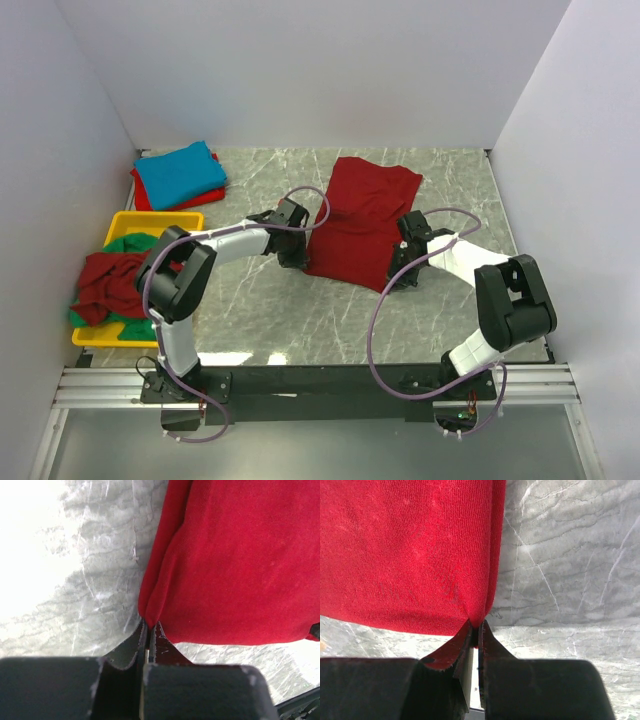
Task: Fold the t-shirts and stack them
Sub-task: Fold the tshirt
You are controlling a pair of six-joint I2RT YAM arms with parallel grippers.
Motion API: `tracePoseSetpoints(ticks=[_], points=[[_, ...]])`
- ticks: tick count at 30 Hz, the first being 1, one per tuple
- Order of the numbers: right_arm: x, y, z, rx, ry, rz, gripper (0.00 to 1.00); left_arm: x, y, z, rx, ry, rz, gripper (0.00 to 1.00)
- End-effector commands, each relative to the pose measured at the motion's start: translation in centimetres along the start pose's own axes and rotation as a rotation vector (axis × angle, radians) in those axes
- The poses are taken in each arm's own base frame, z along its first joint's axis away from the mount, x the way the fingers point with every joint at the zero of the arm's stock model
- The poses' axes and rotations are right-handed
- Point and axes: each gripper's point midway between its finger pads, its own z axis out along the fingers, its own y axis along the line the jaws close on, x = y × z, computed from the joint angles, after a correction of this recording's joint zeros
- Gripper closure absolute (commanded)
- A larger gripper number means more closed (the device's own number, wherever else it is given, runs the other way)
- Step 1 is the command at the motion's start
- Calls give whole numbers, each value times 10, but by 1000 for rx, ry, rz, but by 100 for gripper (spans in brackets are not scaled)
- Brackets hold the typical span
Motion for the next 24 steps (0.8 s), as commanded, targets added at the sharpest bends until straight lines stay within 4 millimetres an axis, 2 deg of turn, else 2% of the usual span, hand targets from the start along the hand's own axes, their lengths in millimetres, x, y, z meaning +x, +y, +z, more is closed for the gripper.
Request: tracePoseSetpoints(ticks=[1, 6, 12, 15, 18, 19, 24], points=[[0, -5, -13, 38, -13, -38, 100, -2, -6, -21, 10, -23, 17, 99], [-1, -7, -39, 44, -63, -43, 100, -14, -21, -58, 63, -84, 13, 99], [5, -9, -72, 17, -123, -41, 100, -8, -29, -94, 130, -104, -6, 99], [16, -15, -81, 18, -124, -46, 100, 6, -23, -106, 134, -89, 0, 99], [31, -22, -87, 24, -117, -51, 100, 29, -14, -117, 147, -47, 5, 99], [36, -24, -88, 27, -116, -49, 100, 44, -7, -116, 136, -12, 7, 99], [71, -28, -102, 10, -98, -70, 100, 85, -3, -141, 169, 55, 31, 99]])
